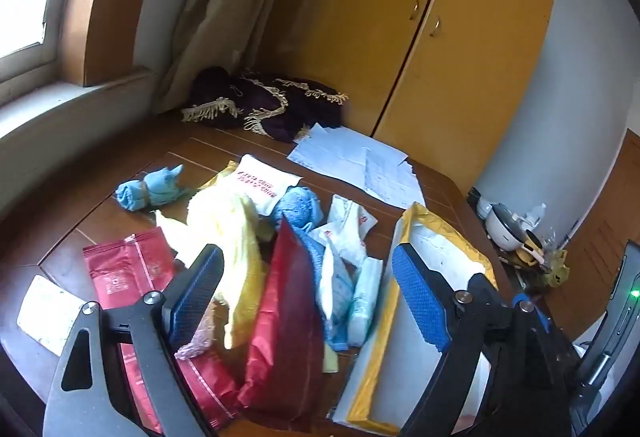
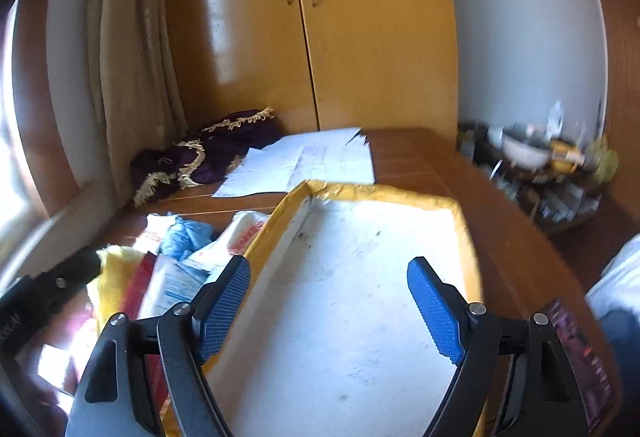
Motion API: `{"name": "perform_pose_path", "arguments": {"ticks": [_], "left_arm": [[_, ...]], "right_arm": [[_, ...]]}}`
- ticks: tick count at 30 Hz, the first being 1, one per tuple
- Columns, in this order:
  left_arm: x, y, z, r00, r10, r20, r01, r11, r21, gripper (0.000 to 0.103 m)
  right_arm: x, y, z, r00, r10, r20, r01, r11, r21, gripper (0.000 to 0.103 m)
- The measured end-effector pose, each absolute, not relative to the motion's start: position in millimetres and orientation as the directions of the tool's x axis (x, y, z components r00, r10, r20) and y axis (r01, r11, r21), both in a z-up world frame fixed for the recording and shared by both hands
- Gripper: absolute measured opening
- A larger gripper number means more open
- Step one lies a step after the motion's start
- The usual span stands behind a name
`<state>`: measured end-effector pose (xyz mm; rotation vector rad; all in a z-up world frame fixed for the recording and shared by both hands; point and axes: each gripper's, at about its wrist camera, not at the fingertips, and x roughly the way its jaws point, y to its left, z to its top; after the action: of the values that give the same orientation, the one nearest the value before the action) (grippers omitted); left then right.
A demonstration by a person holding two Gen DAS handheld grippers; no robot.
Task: Organize soft objects
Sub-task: 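Carry the yellow-rimmed white box with the right gripper onto the table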
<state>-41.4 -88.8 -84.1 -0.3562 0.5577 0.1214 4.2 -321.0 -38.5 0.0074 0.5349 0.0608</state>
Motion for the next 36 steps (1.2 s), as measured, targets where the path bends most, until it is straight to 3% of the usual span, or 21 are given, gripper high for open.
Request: {"name": "perform_pose_path", "arguments": {"ticks": [10,14,18,36], "left_arm": [[-48,-75,-101,0.833,0.004,-0.553,-0.201,0.933,-0.297,0.087],[-46,-71,-101,0.832,0.0,-0.555,-0.204,0.93,-0.306,0.087],[-46,-70,-99,0.829,0.009,-0.559,-0.216,0.928,-0.305,0.087],[-44,-84,-94,0.832,-0.016,-0.555,-0.196,0.927,-0.32,0.087]], "right_arm": [[21,-345,-44,0.852,-0.118,-0.511,0.059,0.99,-0.131,0.083],[-13,-329,-36,0.893,-0.172,-0.417,0.097,0.976,-0.196,0.082],[-31,-316,-27,0.919,-0.051,-0.392,-0.01,0.988,-0.151,0.082],[6,-358,-36,0.942,-0.146,-0.303,0.097,0.98,-0.172,0.082]]}}
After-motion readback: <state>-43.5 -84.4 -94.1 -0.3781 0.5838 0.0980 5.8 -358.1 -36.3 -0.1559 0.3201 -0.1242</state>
